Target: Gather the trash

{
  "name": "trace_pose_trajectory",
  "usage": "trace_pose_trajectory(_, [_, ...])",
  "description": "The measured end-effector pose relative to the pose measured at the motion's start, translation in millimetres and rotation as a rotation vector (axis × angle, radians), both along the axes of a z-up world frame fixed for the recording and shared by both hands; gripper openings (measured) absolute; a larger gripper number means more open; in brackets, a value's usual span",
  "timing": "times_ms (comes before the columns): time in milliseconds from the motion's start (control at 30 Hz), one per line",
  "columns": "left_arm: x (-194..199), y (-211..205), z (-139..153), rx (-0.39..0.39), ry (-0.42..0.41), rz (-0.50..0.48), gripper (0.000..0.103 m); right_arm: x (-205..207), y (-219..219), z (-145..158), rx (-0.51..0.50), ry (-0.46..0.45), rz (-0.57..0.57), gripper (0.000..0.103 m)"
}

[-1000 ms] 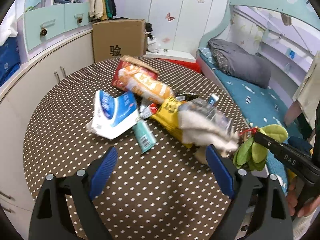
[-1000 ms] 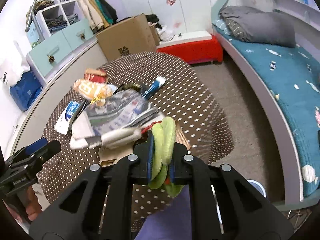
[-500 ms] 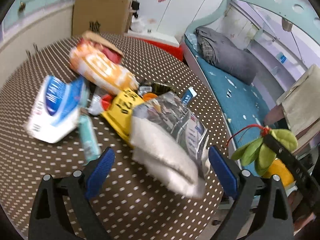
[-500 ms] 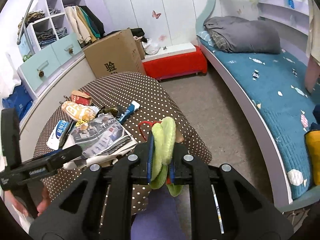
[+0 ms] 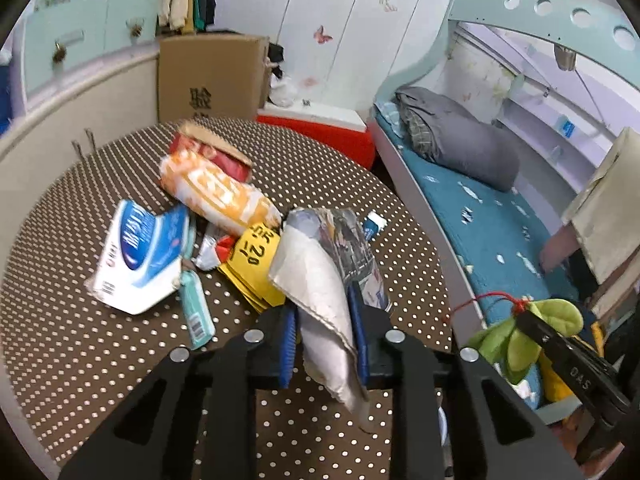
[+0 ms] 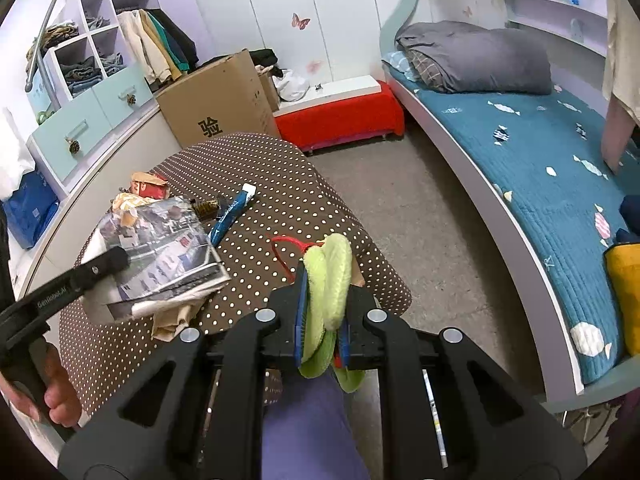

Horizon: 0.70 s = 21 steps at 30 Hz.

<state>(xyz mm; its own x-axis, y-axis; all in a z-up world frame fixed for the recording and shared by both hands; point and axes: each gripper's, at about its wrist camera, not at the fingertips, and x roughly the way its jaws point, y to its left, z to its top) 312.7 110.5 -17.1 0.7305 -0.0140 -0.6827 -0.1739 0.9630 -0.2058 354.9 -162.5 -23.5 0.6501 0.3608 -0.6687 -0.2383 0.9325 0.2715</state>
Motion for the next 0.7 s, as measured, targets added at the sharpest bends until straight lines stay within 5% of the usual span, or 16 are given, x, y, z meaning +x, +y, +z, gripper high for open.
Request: trace_pose_trajectory(700, [3.6, -102.7, 22.9, 0.103, -0.042, -0.207, 0.021, -38.6, -77.7, 10.9, -0.020, -0.033, -0.191, 0.013])
